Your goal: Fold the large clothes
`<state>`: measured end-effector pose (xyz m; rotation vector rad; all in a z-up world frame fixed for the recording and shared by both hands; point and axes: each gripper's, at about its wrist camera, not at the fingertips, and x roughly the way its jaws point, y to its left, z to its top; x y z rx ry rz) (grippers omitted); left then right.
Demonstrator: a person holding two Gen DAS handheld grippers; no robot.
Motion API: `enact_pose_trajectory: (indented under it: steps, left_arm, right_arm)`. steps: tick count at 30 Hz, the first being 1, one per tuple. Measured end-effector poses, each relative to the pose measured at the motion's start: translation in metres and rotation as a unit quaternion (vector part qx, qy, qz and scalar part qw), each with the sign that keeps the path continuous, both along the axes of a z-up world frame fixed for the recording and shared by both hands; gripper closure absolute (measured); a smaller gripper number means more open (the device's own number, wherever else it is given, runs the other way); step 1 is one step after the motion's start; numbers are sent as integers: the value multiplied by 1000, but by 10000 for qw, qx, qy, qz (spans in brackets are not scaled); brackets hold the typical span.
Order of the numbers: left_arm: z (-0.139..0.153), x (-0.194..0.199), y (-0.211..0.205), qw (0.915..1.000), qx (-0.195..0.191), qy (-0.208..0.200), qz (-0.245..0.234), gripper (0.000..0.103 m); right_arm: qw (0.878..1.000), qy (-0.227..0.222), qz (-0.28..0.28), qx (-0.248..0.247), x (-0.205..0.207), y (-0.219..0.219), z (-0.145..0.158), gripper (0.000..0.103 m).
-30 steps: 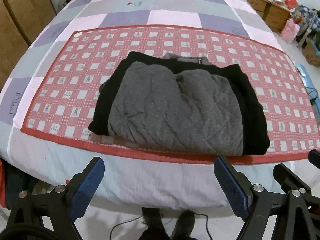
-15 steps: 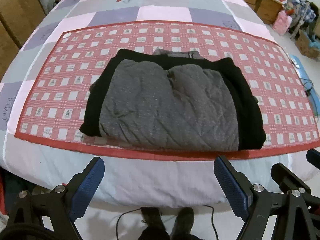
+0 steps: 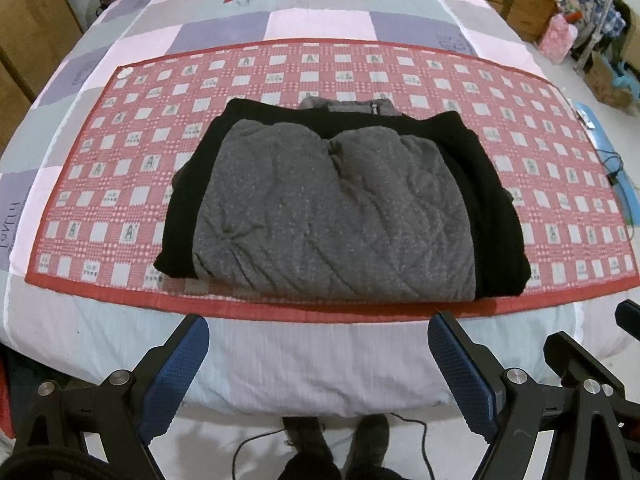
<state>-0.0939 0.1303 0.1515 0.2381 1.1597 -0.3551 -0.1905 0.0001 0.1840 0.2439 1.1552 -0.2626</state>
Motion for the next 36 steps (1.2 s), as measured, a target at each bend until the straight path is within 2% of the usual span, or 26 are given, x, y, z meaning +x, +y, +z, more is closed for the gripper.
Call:
enact_pose_trajectory:
  steps: [36]
  left_arm:
    - [-2,3,1,10000,-8,28,-11,11]
  right_arm:
    - [10000,0,12,7,5,13,-1,26]
